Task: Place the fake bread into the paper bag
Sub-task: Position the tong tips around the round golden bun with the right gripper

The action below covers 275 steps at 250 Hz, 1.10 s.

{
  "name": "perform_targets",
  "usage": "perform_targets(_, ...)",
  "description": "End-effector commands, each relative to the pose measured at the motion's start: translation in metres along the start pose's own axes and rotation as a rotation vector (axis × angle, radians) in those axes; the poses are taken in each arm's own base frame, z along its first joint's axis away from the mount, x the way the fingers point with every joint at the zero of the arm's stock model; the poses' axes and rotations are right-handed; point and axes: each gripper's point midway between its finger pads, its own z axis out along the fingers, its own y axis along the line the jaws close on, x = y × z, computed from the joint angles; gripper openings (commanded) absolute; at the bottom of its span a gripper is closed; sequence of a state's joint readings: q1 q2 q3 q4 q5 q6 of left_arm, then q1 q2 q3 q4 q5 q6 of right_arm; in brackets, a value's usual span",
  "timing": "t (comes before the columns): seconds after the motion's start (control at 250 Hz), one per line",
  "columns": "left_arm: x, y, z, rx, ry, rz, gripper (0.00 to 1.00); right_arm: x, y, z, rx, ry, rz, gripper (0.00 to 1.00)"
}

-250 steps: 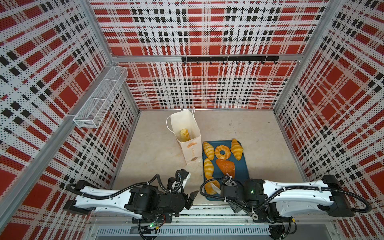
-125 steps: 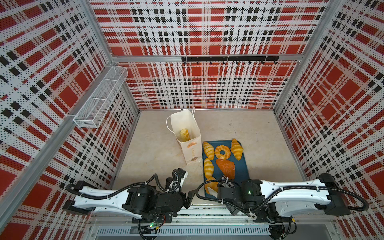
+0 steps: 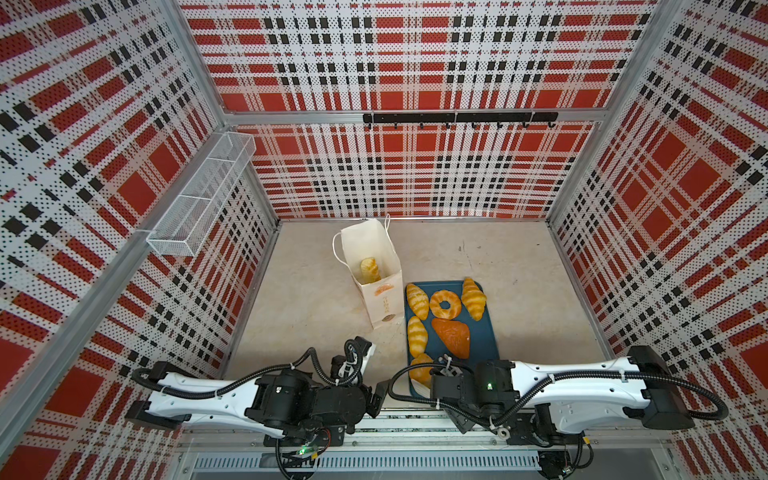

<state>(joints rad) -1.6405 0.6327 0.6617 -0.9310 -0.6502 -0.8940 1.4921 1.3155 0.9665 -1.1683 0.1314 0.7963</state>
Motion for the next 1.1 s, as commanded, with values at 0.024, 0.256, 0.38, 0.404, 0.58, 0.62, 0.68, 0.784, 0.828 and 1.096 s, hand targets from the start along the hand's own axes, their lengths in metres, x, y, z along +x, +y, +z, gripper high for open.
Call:
perform_targets(0.024,0.003,0.003,0.002,-0.023,0.002,0.0,0.99,-0.008,0.001,0.001,-0.009,-0.028,0.018,0.72)
perform_targets(0.256,-0.003,0.002,-0.001,-0.016,-0.011,-0.016,0.99,-0.019,0.003,0.006,-0.035,-0.006,-0.007,0.72)
perform_targets(0.38,-0.004,0.002,-0.001,-0.015,-0.015,-0.021,1.0,-0.018,0.005,0.011,-0.053,0.026,-0.015,0.71)
perform_targets(0.404,-0.004,0.002,-0.001,-0.014,-0.015,-0.021,1.0,-0.018,0.006,0.012,-0.055,0.031,-0.016,0.71)
perform_targets(0.58,-0.005,0.003,-0.001,-0.017,-0.017,-0.026,0.99,-0.022,0.005,0.014,-0.068,0.036,-0.005,0.7)
perform_targets(0.62,-0.005,0.003,-0.001,-0.018,-0.014,-0.025,0.99,-0.023,0.007,0.014,-0.079,0.035,-0.006,0.7)
perform_targets(0.68,-0.005,0.003,-0.002,-0.018,-0.015,-0.028,0.99,-0.025,0.007,0.016,-0.081,0.038,-0.007,0.69)
perform_targets(0.784,-0.006,0.004,-0.002,-0.02,-0.017,-0.031,0.99,-0.027,0.008,0.018,-0.082,0.052,-0.019,0.68)
perform_targets(0.828,-0.007,0.005,-0.002,-0.022,-0.02,-0.036,0.99,-0.027,0.009,0.019,-0.084,0.06,-0.023,0.67)
perform_targets(1.096,-0.012,0.008,-0.004,-0.032,-0.025,-0.048,0.99,-0.023,0.006,0.017,-0.081,0.086,-0.029,0.59)
